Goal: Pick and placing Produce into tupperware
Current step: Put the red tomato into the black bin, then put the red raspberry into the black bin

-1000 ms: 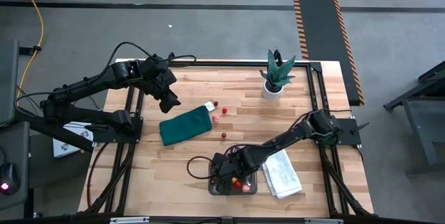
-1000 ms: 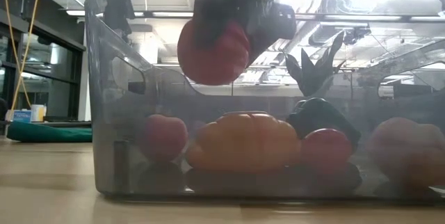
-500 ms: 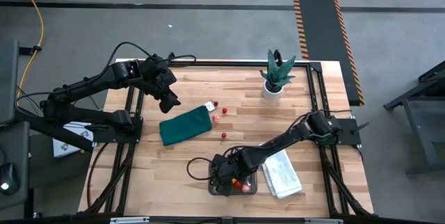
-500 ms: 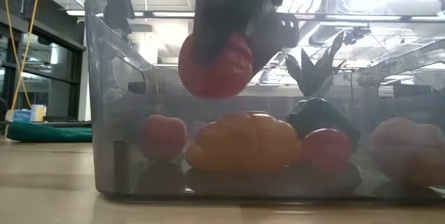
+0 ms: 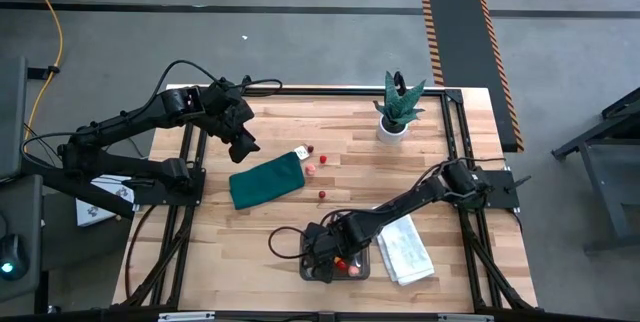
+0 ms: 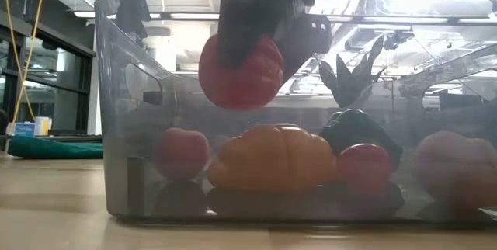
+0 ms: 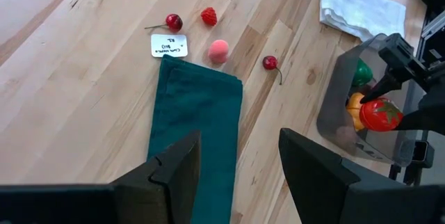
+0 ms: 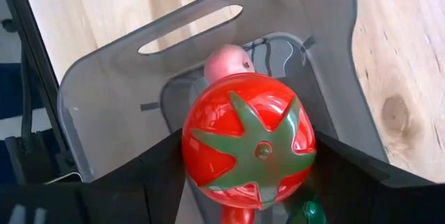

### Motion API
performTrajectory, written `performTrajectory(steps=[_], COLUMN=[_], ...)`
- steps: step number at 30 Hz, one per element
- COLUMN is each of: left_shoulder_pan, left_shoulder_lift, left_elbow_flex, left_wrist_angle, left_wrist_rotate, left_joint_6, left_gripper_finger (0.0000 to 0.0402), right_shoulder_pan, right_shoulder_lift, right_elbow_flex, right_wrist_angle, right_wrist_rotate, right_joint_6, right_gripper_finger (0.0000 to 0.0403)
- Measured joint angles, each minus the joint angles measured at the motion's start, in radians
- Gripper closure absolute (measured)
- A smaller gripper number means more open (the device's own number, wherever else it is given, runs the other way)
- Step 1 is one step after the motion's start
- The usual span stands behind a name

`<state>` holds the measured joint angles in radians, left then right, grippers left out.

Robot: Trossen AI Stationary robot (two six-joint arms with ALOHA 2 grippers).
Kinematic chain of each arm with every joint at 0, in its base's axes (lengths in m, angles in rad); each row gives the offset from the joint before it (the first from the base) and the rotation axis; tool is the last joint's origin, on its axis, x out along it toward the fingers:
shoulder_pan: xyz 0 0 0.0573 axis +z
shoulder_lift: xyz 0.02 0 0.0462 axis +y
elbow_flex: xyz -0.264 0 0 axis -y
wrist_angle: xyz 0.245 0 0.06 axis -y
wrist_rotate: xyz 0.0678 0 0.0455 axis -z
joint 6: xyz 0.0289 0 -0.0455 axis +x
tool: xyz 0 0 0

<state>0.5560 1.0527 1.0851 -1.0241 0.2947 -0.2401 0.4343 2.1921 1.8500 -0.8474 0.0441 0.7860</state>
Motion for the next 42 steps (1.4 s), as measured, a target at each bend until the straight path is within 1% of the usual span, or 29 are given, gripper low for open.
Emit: performTrajectory(steps=[9,12,17,20,32,42], left_shoulder_pan=[0.0,0.0,0.0,0.0,0.0,0.0], left_shoulder_lift=[0.0,0.0,0.0,0.0,0.0,0.0], left_elbow_flex=[0.0,0.0,0.0,0.0,0.0,0.0], left_wrist_angle=[0.0,0.0,0.0,0.0,0.0,-0.003], left_wrist_rotate=[0.0,0.0,0.0,0.0,-0.001,0.004], left_joint_6=[0.0,0.0,0.0,0.0,0.008,0.008], left_gripper_finger=[0.022,0.022,0.022,0.022,0.022,0.022], right_shoulder_pan=[0.0,-0.002,-0.004,-0.005,-0.014,-0.057], right_shoulder_lift=[0.0,0.0,0.0,0.0,-0.013,-0.117], right_elbow_flex=[0.0,0.0,0.0,0.0,0.0,0.0], right_wrist_angle=[0.0,0.001,0.003,0.002,-0.015,-0.042], right_wrist_rotate=[0.007,0.007,0.004,0.002,-0.016,-0.015], right_joint_6=[-0.007,-0.011,-0.027,-0.027,-0.064,-0.151], right_gripper_finger=[0.0153,0.0138,0.0103,0.0094,0.0092,0.0092])
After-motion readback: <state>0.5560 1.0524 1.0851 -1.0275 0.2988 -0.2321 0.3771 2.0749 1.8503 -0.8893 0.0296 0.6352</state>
